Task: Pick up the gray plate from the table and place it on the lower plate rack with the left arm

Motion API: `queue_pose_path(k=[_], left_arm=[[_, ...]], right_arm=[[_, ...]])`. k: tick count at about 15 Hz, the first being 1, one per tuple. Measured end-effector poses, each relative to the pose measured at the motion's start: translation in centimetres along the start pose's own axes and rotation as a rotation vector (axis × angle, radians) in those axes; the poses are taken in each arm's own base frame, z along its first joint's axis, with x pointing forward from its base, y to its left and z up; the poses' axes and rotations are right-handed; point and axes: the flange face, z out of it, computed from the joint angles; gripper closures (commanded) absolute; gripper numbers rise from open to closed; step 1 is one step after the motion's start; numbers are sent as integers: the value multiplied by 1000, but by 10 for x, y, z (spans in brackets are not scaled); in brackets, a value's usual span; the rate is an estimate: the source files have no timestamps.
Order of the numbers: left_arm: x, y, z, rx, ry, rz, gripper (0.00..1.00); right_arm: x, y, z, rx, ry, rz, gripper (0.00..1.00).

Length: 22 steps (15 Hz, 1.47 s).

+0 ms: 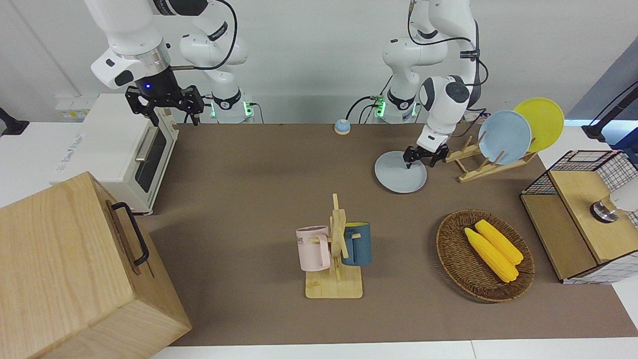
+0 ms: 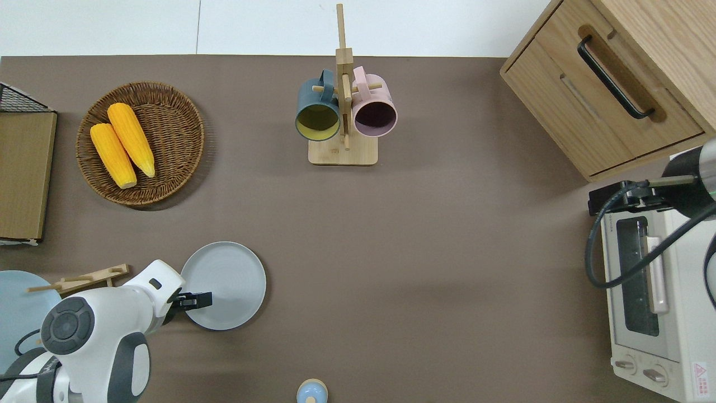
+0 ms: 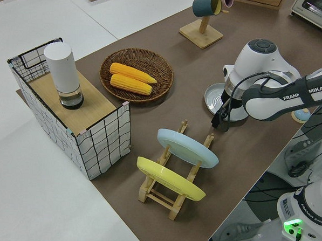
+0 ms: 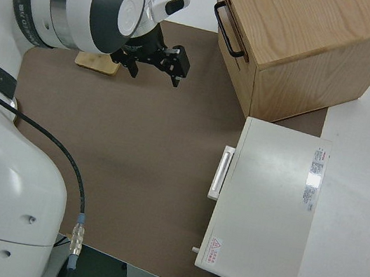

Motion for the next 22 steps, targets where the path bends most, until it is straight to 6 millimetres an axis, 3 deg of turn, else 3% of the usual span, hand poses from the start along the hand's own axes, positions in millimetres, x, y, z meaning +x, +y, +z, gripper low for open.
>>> queue_pose_path(k=[3, 5, 22], left_arm=[[0, 0, -1, 0, 3, -1, 809], [1, -2, -3, -1, 10, -5, 999], [5, 6, -22, -8, 23, -29, 1000]], right_arm=[[0, 0, 0, 0, 0, 0, 17], [0, 0, 0, 0, 0, 0, 17], [0, 0, 0, 0, 0, 0, 17]])
